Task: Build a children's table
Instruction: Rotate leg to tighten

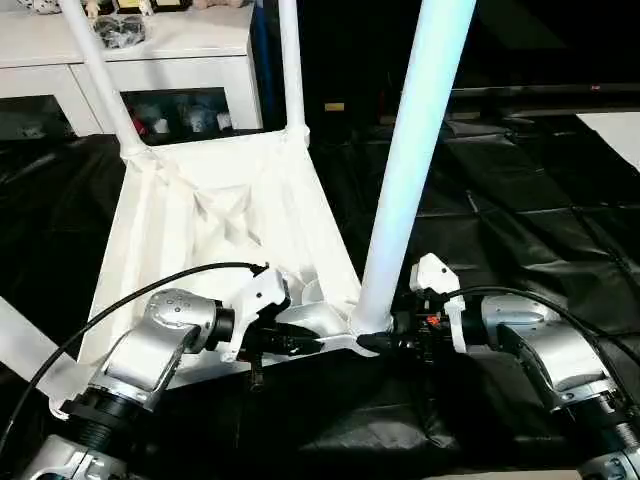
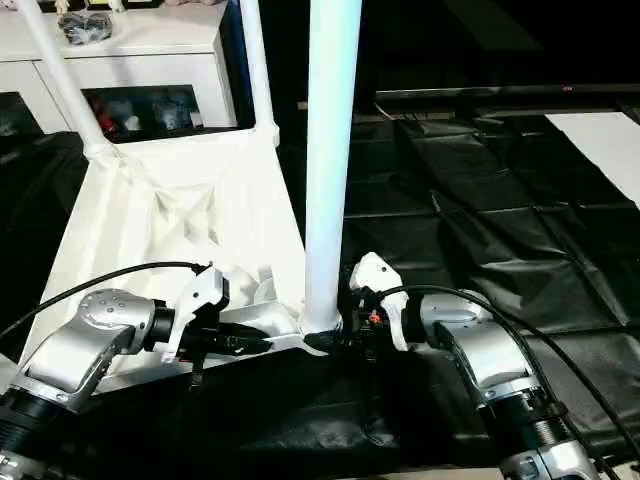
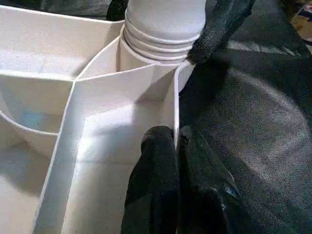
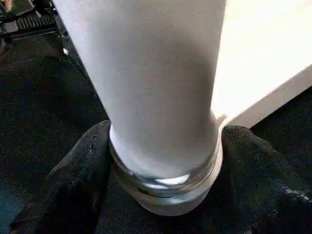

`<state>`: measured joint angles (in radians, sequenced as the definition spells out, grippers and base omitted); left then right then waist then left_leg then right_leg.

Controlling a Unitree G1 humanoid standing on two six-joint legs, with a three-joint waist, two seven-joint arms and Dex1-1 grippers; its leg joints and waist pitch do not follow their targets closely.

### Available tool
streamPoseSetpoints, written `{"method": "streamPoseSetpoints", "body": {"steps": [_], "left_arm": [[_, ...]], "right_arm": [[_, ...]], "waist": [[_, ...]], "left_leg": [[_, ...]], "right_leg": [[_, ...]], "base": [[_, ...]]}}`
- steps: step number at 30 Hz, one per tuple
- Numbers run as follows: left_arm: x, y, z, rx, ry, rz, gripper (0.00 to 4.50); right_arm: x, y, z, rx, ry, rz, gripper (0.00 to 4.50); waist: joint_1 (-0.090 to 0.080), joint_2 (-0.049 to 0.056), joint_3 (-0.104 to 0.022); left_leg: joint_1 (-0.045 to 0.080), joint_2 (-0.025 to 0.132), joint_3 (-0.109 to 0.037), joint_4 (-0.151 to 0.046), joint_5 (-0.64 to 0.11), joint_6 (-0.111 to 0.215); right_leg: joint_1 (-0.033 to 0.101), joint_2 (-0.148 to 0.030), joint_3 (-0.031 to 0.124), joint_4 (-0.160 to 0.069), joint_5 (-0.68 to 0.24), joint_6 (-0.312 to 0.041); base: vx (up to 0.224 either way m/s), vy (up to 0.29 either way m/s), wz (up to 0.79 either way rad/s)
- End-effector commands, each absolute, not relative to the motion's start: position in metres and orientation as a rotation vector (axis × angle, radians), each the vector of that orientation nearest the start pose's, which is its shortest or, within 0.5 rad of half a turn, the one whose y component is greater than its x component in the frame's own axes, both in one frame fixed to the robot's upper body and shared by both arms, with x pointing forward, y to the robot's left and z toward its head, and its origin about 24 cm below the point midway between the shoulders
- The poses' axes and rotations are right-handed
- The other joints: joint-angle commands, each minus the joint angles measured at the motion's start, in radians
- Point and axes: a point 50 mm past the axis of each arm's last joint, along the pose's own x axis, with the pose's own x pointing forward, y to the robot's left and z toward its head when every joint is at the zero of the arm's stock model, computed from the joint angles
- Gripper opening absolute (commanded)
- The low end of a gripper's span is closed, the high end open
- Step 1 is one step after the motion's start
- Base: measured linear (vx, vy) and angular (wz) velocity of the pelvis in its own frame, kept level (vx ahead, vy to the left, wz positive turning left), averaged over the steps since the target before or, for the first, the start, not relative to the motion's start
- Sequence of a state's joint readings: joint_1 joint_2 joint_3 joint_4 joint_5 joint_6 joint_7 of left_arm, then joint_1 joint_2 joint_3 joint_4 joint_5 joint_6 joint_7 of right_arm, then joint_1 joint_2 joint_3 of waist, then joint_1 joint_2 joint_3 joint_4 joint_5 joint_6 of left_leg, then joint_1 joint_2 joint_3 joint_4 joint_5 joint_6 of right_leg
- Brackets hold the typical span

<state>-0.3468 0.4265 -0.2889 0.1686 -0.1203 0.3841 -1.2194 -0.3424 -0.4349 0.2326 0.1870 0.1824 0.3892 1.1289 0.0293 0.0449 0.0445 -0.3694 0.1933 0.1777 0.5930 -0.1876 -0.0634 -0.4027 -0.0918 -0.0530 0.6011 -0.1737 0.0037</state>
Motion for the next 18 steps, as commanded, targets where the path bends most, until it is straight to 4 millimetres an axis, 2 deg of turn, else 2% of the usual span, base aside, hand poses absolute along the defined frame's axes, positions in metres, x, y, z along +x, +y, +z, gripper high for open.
{"method": "streamPoseSetpoints", "body": {"steps": [1,6,7,8,9,11,12,13,14,15,17,18], "left_arm": [[0.267,0.101,0.053,0.197,0.404,-1.457,0.00],[0.279,0.084,0.051,0.196,0.373,-1.328,0.00],[0.279,0.084,0.051,0.196,0.373,-1.328,0.00],[0.281,0.076,0.051,0.189,0.366,-1.303,0.00],[0.281,0.076,0.051,0.189,0.366,-1.303,0.00],[0.282,0.057,0.050,0.174,0.360,-1.258,0.00],[0.282,0.057,0.050,0.174,0.360,-1.258,0.00],[0.283,0.041,0.050,0.152,0.349,-1.216,0.00],[0.283,0.041,0.050,0.152,0.349,-1.216,0.00],[0.283,0.041,0.050,0.152,0.349,-1.216,0.00],[0.284,0.034,0.051,0.148,0.338,-1.198,0.00],[0.284,0.034,0.051,0.154,0.332,-1.201,0.00]], "right_arm": [[0.273,-0.113,0.057,-0.136,0.361,1.316,3.19],[0.284,-0.101,0.041,-0.136,0.371,1.131,3.05],[0.284,-0.101,0.041,-0.136,0.371,1.131,3.04],[0.288,-0.096,0.036,-0.114,0.380,1.071,3.04],[0.288,-0.096,0.036,-0.114,0.380,1.071,3.02],[0.294,-0.080,0.031,-0.076,0.382,0.973,3.00],[0.294,-0.080,0.031,-0.076,0.382,0.973,2.99],[0.299,-0.063,0.030,-0.084,0.375,0.881,2.99],[0.299,-0.063,0.030,-0.084,0.375,0.881,2.99],[0.299,-0.063,0.030,-0.084,0.375,0.881,2.99],[0.302,-0.053,0.031,-0.095,0.357,0.841,2.99],[0.302,-0.050,0.033,-0.077,0.334,0.838,3.22]], "waist": [[0.000,-0.003,-0.062],[-0.004,-0.005,-0.060],[-0.004,-0.006,-0.058],[-0.003,-0.004,-0.058],[-0.007,-0.003,-0.055],[-0.012,-0.002,-0.056],[-0.015,-0.002,-0.054],[-0.019,-0.002,-0.055],[-0.029,-0.004,-0.053],[-0.029,-0.008,-0.054],[-0.031,-0.004,-0.056],[-0.032,-0.005,-0.055]], "left_leg": [[0.007,0.026,-0.005,-0.068,-0.219,0.040],[0.009,0.023,-0.006,-0.070,-0.243,0.019],[0.010,0.022,-0.007,-0.071,-0.262,0.017],[0.011,0.022,-0.008,-0.071,-0.268,0.016],[0.011,0.021,-0.007,-0.072,-0.283,0.014],[0.012,0.021,-0.010,-0.075,-0.302,0.000],[0.011,0.021,-0.011,-0.076,-0.307,-0.003],[0.010,0.020,-0.013,-0.077,-0.311,-0.006],[0.008,0.018,-0.012,-0.076,-0.316,-0.008],[0.007,0.014,-0.014,-0.075,-0.328,0.001],[0.006,0.015,-0.014,-0.074,-0.318,0.012],[0.004,0.014,-0.014,-0.075,-0.321,0.014]], "right_leg": [[0.050,-0.035,0.031,-0.068,-0.208,-0.246],[0.047,-0.037,0.031,-0.076,-0.280,-0.222],[0.047,-0.037,0.029,-0.081,-0.317,-0.210],[0.047,-0.038,0.030,-0.081,-0.329,-0.203],[0.042,-0.037,0.030,-0.085,-0.355,-0.195],[0.041,-0.036,0.029,-0.087,-0.386,-0.179],[0.040,-0.035,0.028,-0.088,-0.391,-0.178],[0.042,-0.036,0.028,-0.087,-0.391,-0.174],[0.036,-0.035,0.028,-0.091,-0.406,-0.173],[0.042,-0.036,0.026,-0.095,-0.445,-0.153],[0.037,-0.038,0.031,-0.097,-0.455,-0.142],[0.037,-0.037,0.029,-0.098,-0.466,-0.138]], "base": [[0.000,0.000,0.00],[0.000,0.000,0.00],[0.000,0.000,0.00],[0.000,0.000,0.00],[0.000,0.000,0.00],[0.000,0.000,0.00],[0.000,0.000,0.00],[0.000,0.000,0.00],[0.000,0.000,0.00],[0.000,0.000,0.00],[0.000,0.000,0.00],[0.000,0.000,0.00]]}}
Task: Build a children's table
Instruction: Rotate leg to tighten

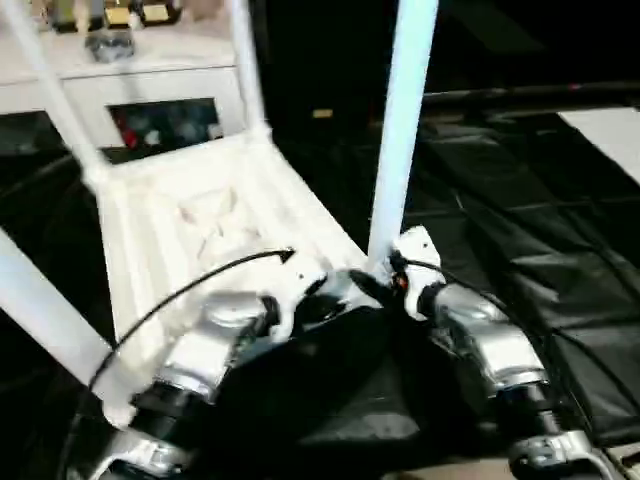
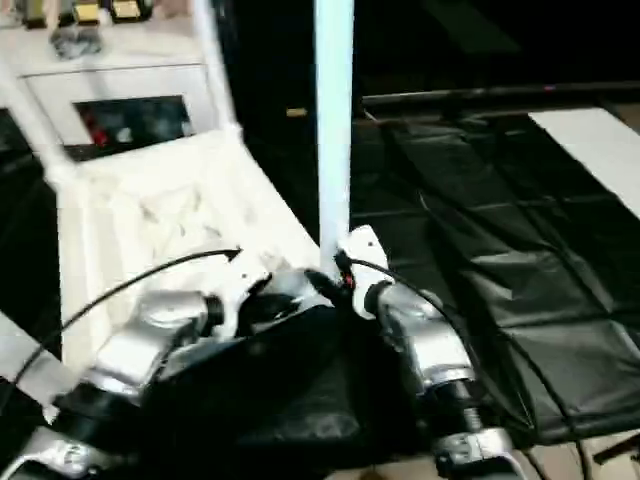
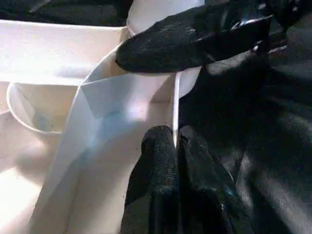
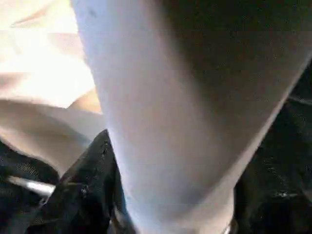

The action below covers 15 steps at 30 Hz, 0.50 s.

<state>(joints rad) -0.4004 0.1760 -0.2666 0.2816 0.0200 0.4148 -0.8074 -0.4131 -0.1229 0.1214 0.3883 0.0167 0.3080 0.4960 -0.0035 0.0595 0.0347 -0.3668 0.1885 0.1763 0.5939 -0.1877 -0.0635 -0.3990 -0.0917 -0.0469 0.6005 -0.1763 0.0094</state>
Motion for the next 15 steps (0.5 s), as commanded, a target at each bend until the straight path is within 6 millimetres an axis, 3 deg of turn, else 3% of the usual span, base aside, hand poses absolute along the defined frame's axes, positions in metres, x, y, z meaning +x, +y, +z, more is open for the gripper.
{"method": "streamPoseSetpoints", "body": {"steps": [1,7,12,15], "left_arm": [[0.284,0.033,0.051,0.158,0.329,-1.203,0.00],[0.282,0.045,0.053,0.159,0.304,-1.250,0.00],[0.277,0.055,0.056,0.148,0.293,-1.317,0.00],[0.274,0.063,0.057,0.150,0.293,-1.368,0.00]], "right_arm": [[0.303,-0.049,0.034,-0.057,0.322,0.835,3.22],[0.300,-0.063,0.044,-0.028,0.277,0.909,3.89],[0.295,-0.086,0.051,-0.088,0.264,0.984,4.33],[0.290,-0.103,0.056,-0.145,0.261,1.052,4.44]], "waist": [[0.000,-0.018,-0.046],[-0.001,-0.014,-0.050],[0.009,-0.013,-0.058],[0.015,-0.010,-0.065]], "left_leg": [[0.001,0.019,-0.013,-0.076,-0.324,0.015],[0.001,0.023,-0.012,-0.077,-0.319,0.032],[-0.003,0.026,-0.009,-0.071,-0.230,0.062],[-0.004,0.026,-0.005,-0.061,-0.140,0.104]], "right_leg": [[0.034,-0.037,0.022,-0.098,-0.472,-0.140],[0.034,-0.034,0.025,-0.095,-0.393,-0.155],[0.044,-0.035,0.027,-0.078,-0.231,-0.207],[0.049,-0.034,0.026,-0.061,-0.072,-0.258]], "base": [[0.000,0.000,0.00],[0.000,0.000,0.00],[0.000,0.000,0.00],[0.000,0.000,0.00]]}}
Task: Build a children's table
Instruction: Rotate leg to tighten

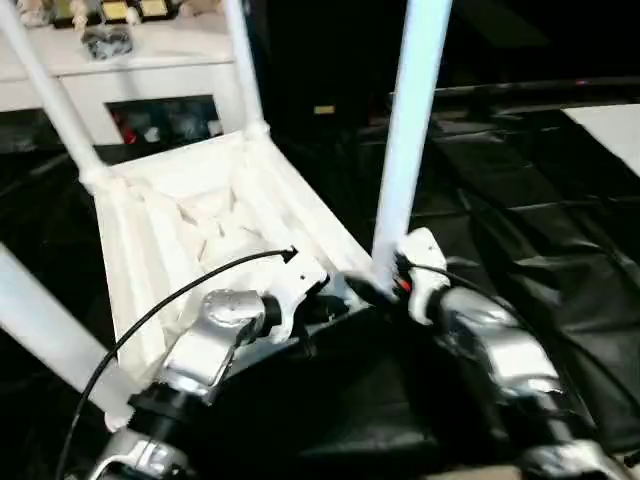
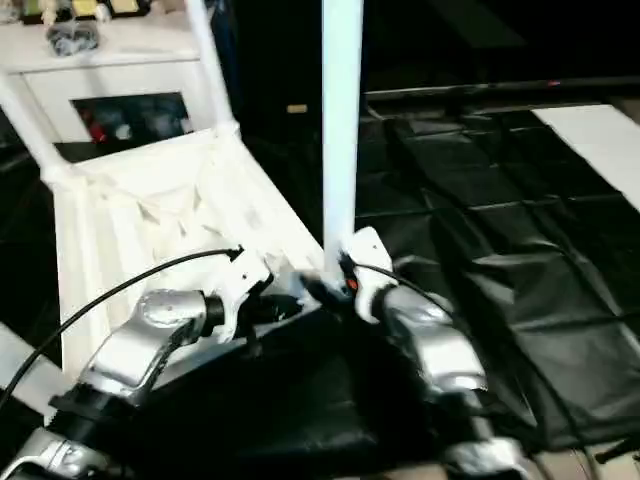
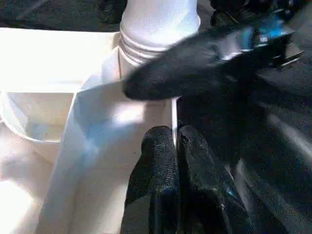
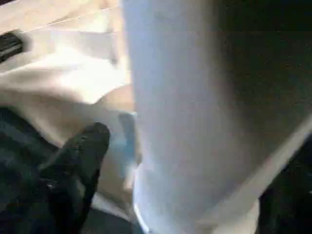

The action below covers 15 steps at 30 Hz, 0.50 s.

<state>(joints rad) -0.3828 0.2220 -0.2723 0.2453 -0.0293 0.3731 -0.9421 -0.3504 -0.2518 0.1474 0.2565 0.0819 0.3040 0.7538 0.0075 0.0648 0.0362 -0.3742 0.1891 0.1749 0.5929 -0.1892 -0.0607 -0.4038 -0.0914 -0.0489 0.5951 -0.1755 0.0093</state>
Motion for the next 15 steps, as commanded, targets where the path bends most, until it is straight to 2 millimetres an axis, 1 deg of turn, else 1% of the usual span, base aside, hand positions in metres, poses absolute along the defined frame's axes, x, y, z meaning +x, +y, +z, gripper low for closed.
{"method": "streamPoseSetpoints", "body": {"steps": [1,2,3,4,5,6,7,8,9,10,11,12,13,14,15], "left_arm": [[0.273,0.065,0.057,0.152,0.295,-1.377,0.00],[0.272,0.068,0.057,0.154,0.300,-1.396,0.00],[0.271,0.071,0.057,0.156,0.306,-1.414,0.00],[0.269,0.074,0.057,0.157,0.314,-1.437,0.00],[0.269,0.076,0.057,0.157,0.318,-1.447,0.00],[0.265,0.083,0.057,0.158,0.339,-1.494,0.00],[0.264,0.087,0.057,0.160,0.351,-1.515,0.00],[0.263,0.089,0.057,0.165,0.360,-1.528,0.00],[0.263,0.093,0.056,0.175,0.374,-1.543,0.00],[0.263,0.095,0.056,0.179,0.381,-1.548,0.00],[0.263,0.095,0.056,0.179,0.381,-1.548,0.00],[0.263,0.097,0.056,0.182,0.385,-1.552,0.00],[0.263,0.098,0.056,0.185,0.389,-1.556,0.00],[0.263,0.100,0.056,0.190,0.394,-1.563,0.00],[0.263,0.100,0.056,0.192,0.394,-1.563,0.00]], "right_arm": [[0.289,-0.105,0.057,-0.149,0.261,1.063,4.44],[0.287,-0.111,0.059,-0.160,0.262,1.090,4.44],[0.286,-0.115,0.061,-0.168,0.262,1.114,4.44],[0.284,-0.119,0.063,-0.176,0.263,1.145,4.44],[0.283,-0.121,0.064,-0.181,0.264,1.160,4.44],[0.279,-0.127,0.068,-0.200,0.269,1.222,4.44],[0.276,-0.129,0.069,-0.202,0.279,1.255,4.44],[0.275,-0.130,0.069,-0.204,0.290,1.280,4.44],[0.272,-0.132,0.070,-0.211,0.305,1.314,4.44],[0.271,-0.133,0.070,-0.214,0.315,1.328,4.44],[0.271,-0.133,0.070,-0.214,0.315,1.328,4.44],[0.270,-0.133,0.070,-0.218,0.325,1.340,4.18],[0.269,-0.134,0.069,-0.226,0.334,1.350,4.18],[0.268,-0.135,0.068,-0.242,0.350,1.369,4.05],[0.268,-0.135,0.067,-0.248,0.355,1.370,3.93]], "waist": [[0.006,-0.014,-0.067],[0.007,-0.010,-0.067],[0.010,-0.013,-0.066],[0.014,-0.012,-0.064],[0.017,-0.010,-0.062],[0.026,-0.011,-0.059],[0.026,-0.011,-0.059],[0.028,-0.009,-0.055],[0.031,-0.009,-0.054],[0.033,-0.014,-0.052],[0.034,-0.013,-0.051],[0.036,-0.011,-0.050],[0.037,-0.014,-0.051],[0.035,-0.014,-0.051],[0.036,-0.014,-0.051]], "left_leg": [[0.003,0.026,-0.004,-0.058,-0.124,0.108],[0.004,0.026,-0.004,-0.058,-0.119,0.114],[0.005,0.027,-0.002,-0.056,-0.123,0.125],[0.005,0.028,-0.002,-0.058,-0.136,0.128],[0.006,0.028,-0.001,-0.059,-0.150,0.125],[0.012,0.032,-0.002,-0.063,-0.191,0.107],[0.012,0.032,-0.002,-0.063,-0.191,0.107],[0.017,0.035,0.001,-0.067,-0.219,0.095],[0.022,0.035,0.002,-0.067,-0.239,0.082],[0.023,0.036,0.004,-0.069,-0.252,0.070],[0.024,0.036,0.003,-0.070,-0.258,0.065],[0.024,0.036,0.003,-0.072,-0.269,0.054],[0.022,0.035,0.003,-0.073,-0.270,0.048],[0.019,0.035,0.002,-0.075,-0.268,0.044],[0.019,0.035,0.002,-0.075,-0.267,0.042]], "right_leg": [[0.055,-0.034,0.027,-0.053,-0.054,-0.266],[0.054,-0.033,0.027,-0.052,-0.043,-0.272],[0.055,-0.034,0.027,-0.053,-0.038,-0.280],[0.055,-0.036,0.027,-0.054,-0.060,-0.279],[0.053,-0.036,0.027,-0.057,-0.083,-0.277],[0.051,-0.035,0.027,-0.062,-0.151,-0.264],[0.051,-0.035,0.027,-0.062,-0.151,-0.264],[0.045,-0.034,0.029,-0.066,-0.187,-0.258],[0.041,-0.034,0.030,-0.069,-0.218,-0.252],[0.039,-0.033,0.032,-0.072,-0.242,-0.247],[0.039,-0.034,0.033,-0.072,-0.254,-0.245],[0.037,-0.034,0.035,-0.073,-0.276,-0.237],[0.039,-0.035,0.036,-0.072,-0.286,-0.229],[0.040,-0.034,0.036,-0.071,-0.290,-0.222],[0.040,-0.036,0.037,-0.073,-0.296,-0.215]], "base": [[0.000,0.000,0.00],[0.000,0.000,0.00],[0.000,0.000,0.00],[0.000,0.000,0.00],[0.000,0.000,0.00],[0.000,0.000,0.00],[0.000,0.000,0.00],[0.000,0.000,0.00],[0.000,0.000,0.00],[0.000,0.000,0.00],[0.000,0.000,0.00],[0.000,0.000,0.00],[0.000,0.000,0.00],[0.000,0.000,0.00],[0.000,0.000,0.00]]}}
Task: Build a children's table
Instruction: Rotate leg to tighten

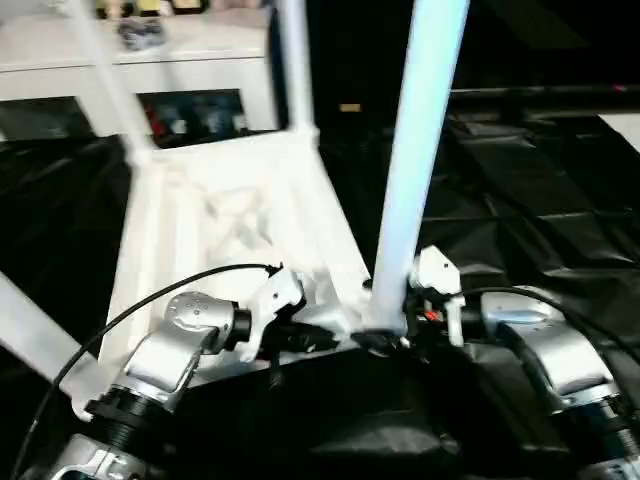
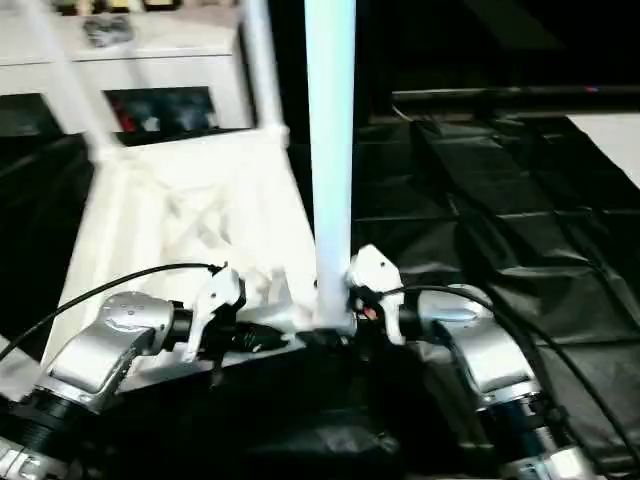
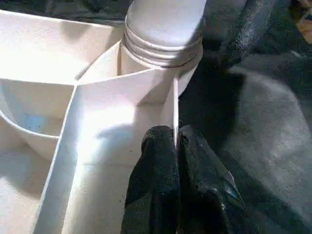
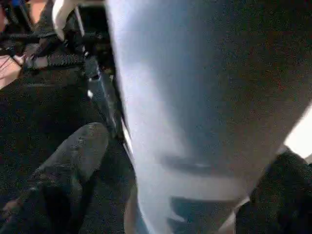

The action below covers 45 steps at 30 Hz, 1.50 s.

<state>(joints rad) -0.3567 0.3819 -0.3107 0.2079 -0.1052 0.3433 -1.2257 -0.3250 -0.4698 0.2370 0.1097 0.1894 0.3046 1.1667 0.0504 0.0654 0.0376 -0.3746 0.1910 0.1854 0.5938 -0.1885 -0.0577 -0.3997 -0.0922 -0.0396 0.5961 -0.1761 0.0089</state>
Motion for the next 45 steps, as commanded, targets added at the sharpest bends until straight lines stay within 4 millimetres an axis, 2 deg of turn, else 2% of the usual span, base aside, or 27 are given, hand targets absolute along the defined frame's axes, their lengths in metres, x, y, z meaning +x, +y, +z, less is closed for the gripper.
{"method": "streamPoseSetpoints", "body": {"steps": [1,5,6,9,10,12,17,20,21,24,30,32,33,34,35,36,37,38,39,40,41,42,43,44,45], "left_arm": [[0.263,0.101,0.057,0.193,0.394,-1.562,0.00],[0.263,0.101,0.057,0.199,0.394,-1.561,0.00],[0.263,0.101,0.056,0.198,0.396,-1.563,0.00],[0.263,0.101,0.056,0.198,0.396,-1.561,0.00],[0.263,0.101,0.056,0.197,0.395,-1.559,0.00],[0.263,0.101,0.055,0.198,0.395,-1.554,0.00],[0.264,0.102,0.054,0.201,0.397,-1.535,0.00],[0.265,0.103,0.053,0.199,0.397,-1.503,0.00],[0.266,0.103,0.052,0.200,0.396,-1.488,0.00],[0.267,0.102,0.051,0.191,0.394,-1.453,0.00],[0.274,0.092,0.047,0.171,0.384,-1.298,0.00],[0.277,0.086,0.045,0.167,0.390,-1.229,0.00],[0.279,0.083,0.044,0.160,0.393,-1.182,0.00],[0.282,0.075,0.043,0.148,0.390,-1.106,0.00],[0.282,0.075,0.043,0.148,0.390,-1.106,0.00],[0.284,0.068,0.042,0.127,0.388,-1.067,0.00],[0.285,0.064,0.042,0.119,0.382,-1.048,0.00],[0.286,0.060,0.043,0.116,0.376,-1.037,0.00],[0.286,0.054,0.043,0.114,0.368,-1.043,0.00],[0.286,0.050,0.044,0.117,0.361,-1.059,0.00],[0.285,0.046,0.045,0.125,0.356,-1.078,0.00],[0.284,0.045,0.045,0.132,0.354,-1.095,0.00],[0.283,0.044,0.046,0.135,0.350,-1.116,0.00],[0.283,0.045,0.047,0.138,0.345,-1.129,0.00],[0.281,0.047,0.049,0.143,0.342,-1.156,0.00]], "right_arm": [[0.268,-0.136,0.066,-0.254,0.359,1.369,3.93],[0.267,-0.136,0.063,-0.285,0.377,1.382,3.61],[0.266,-0.135,0.062,-0.284,0.380,1.384,3.37],[0.267,-0.135,0.061,-0.290,0.386,1.383,3.20],[0.267,-0.135,0.061,-0.292,0.388,1.383,3.20],[0.267,-0.135,0.060,-0.296,0.390,1.379,2.89],[0.267,-0.135,0.056,-0.297,0.396,1.371,2.47],[0.265,-0.133,0.052,-0.279,0.405,1.371,2.39],[0.263,-0.131,0.050,-0.273,0.407,1.370,2.22],[0.261,-0.130,0.046,-0.252,0.410,1.362,2.07],[0.257,-0.118,0.032,-0.162,0.410,1.258,1.99],[0.259,-0.112,0.026,-0.131,0.425,1.189,1.98],[0.260,-0.108,0.022,-0.116,0.436,1.143,1.98],[0.265,-0.101,0.015,-0.122,0.452,1.048,1.98],[0.265,-0.101,0.015,-0.122,0.452,1.048,1.98],[0.271,-0.094,0.010,-0.118,0.471,0.965,1.98],[0.276,-0.089,0.009,-0.094,0.480,0.908,1.98],[0.280,-0.084,0.008,-0.067,0.487,0.860,1.98],[0.284,-0.078,0.009,-0.036,0.492,0.811,1.98],[0.287,-0.072,0.010,-0.018,0.490,0.795,1.98],[0.288,-0.066,0.012,-0.018,0.476,0.799,1.98],[0.289,-0.062,0.014,-0.036,0.455,0.817,1.98],[0.288,-0.059,0.017,-0.046,0.429,0.844,1.98],[0.288,-0.059,0.019,-0.040,0.420,0.859,2.33],[0.287,-0.061,0.023,-0.006,0.407,0.887,2.67]], "waist": [[-0.007,-0.015,-0.052],[-0.007,-0.019,-0.054],[-0.006,-0.019,-0.056],[-0.006,-0.019,-0.057],[-0.006,-0.019,-0.057],[-0.006,-0.018,-0.056],[-0.007,-0.018,-0.055],[-0.007,-0.020,-0.056],[-0.009,-0.022,-0.055],[-0.009,-0.021,-0.053],[-0.018,-0.024,-0.045],[-0.027,-0.023,-0.041],[-0.033,-0.024,-0.038],[-0.037,-0.025,-0.038],[-0.044,-0.025,-0.034],[-0.055,-0.023,-0.032],[-0.074,-0.023,-0.032],[-0.091,-0.015,-0.031],[-0.099,-0.014,-0.031],[-0.115,-0.007,-0.029],[-0.131,-0.004,-0.030],[-0.129,0.003,-0.031],[-0.137,0.008,-0.025],[-0.140,0.005,-0.023],[-0.144,0.003,-0.022]], "left_leg": [[0.019,0.033,-0.009,-0.076,-0.268,0.039],[0.015,0.030,-0.008,-0.074,-0.245,0.042],[0.013,0.030,-0.008,-0.072,-0.226,0.048],[0.012,0.030,-0.008,-0.070,-0.208,0.054],[0.012,0.030,-0.008,-0.070,-0.208,0.054],[0.012,0.030,-0.008,-0.071,-0.211,0.056],[0.013,0.030,-0.008,-0.071,-0.228,0.051],[0.012,0.030,-0.009,-0.072,-0.225,0.053],[0.012,0.030,-0.008,-0.072,-0.230,0.052],[0.013,0.030,-0.008,-0.073,-0.241,0.049],[0.017,0.029,-0.013,-0.081,-0.321,0.018],[0.017,0.026,-0.015,-0.083,-0.357,0.005],[0.023,0.022,-0.019,-0.082,-0.395,-0.006],[0.022,0.022,-0.021,-0.082,-0.402,-0.009],[0.021,0.021,-0.021,-0.083,-0.415,-0.014],[0.021,0.016,-0.028,-0.083,-0.444,-0.025],[0.020,0.012,-0.037,-0.083,-0.486,-0.031],[0.021,0.013,-0.048,-0.089,-0.531,-0.034],[0.019,0.012,-0.051,-0.090,-0.552,-0.033],[0.025,0.013,-0.059,-0.095,-0.616,-0.035],[0.025,0.014,-0.069,-0.097,-0.661,-0.036],[0.029,0.015,-0.071,-0.099,-0.678,-0.036],[0.041,0.020,-0.073,-0.105,-0.731,-0.035],[0.044,0.022,-0.074,-0.107,-0.749,-0.037],[0.045,0.022,-0.075,-0.110,-0.754,-0.033]], "right_leg": [[0.036,-0.035,0.028,-0.074,-0.296,-0.215],[0.037,-0.037,0.028,-0.074,-0.292,-0.208],[0.038,-0.037,0.028,-0.072,-0.273,-0.210],[0.039,-0.036,0.027,-0.069,-0.248,-0.218],[0.039,-0.036,0.027,-0.069,-0.248,-0.218],[0.040,-0.036,0.027,-0.069,-0.249,-0.220],[0.039,-0.036,0.027,-0.073,-0.280,-0.213],[0.039,-0.036,0.027,-0.072,-0.277,-0.210],[0.038,-0.035,0.026,-0.073,-0.286,-0.209],[0.037,-0.036,0.027,-0.075,-0.311,-0.203],[0.031,-0.036,0.026,-0.089,-0.426,-0.163],[0.028,-0.035,0.023,-0.095,-0.487,-0.144],[0.022,-0.037,0.019,-0.106,-0.578,-0.112],[0.021,-0.037,0.018,-0.109,-0.598,-0.102],[0.018,-0.036,0.017,-0.113,-0.623,-0.092],[0.018,-0.037,0.008,-0.120,-0.678,-0.067],[0.022,-0.037,-0.005,-0.126,-0.715,-0.044],[0.024,-0.037,-0.015,-0.131,-0.713,-0.037],[0.028,-0.035,-0.022,-0.135,-0.709,-0.033],[0.029,-0.034,-0.039,-0.144,-0.708,-0.026],[0.036,-0.036,-0.051,-0.146,-0.684,-0.024],[0.038,-0.037,-0.053,-0.147,-0.668,-0.028],[0.034,-0.034,-0.065,-0.155,-0.638,-0.037],[0.036,-0.034,-0.070,-0.156,-0.626,-0.038],[0.044,-0.039,-0.074,-0.157,-0.617,-0.040]], "base": [[0.000,0.000,0.00],[0.000,0.000,0.00],[0.000,0.000,0.00],[0.000,0.000,0.00],[0.000,0.000,0.00],[0.000,0.000,0.00],[0.000,0.000,0.00],[0.000,0.000,0.00],[0.000,0.000,0.00],[0.000,0.000,0.00],[0.000,0.000,0.00],[0.000,0.000,0.00],[0.000,0.000,0.00],[0.000,0.000,0.00],[0.000,0.000,0.00],[0.000,0.000,0.00],[0.000,0.000,0.00],[0.000,0.000,0.00],[0.000,0.000,0.00],[0.000,0.000,0.00],[0.000,0.000,0.00],[0.000,0.000,0.00],[0.000,0.000,0.00],[0.000,0.000,0.00],[0.000,0.000,0.00]]}}
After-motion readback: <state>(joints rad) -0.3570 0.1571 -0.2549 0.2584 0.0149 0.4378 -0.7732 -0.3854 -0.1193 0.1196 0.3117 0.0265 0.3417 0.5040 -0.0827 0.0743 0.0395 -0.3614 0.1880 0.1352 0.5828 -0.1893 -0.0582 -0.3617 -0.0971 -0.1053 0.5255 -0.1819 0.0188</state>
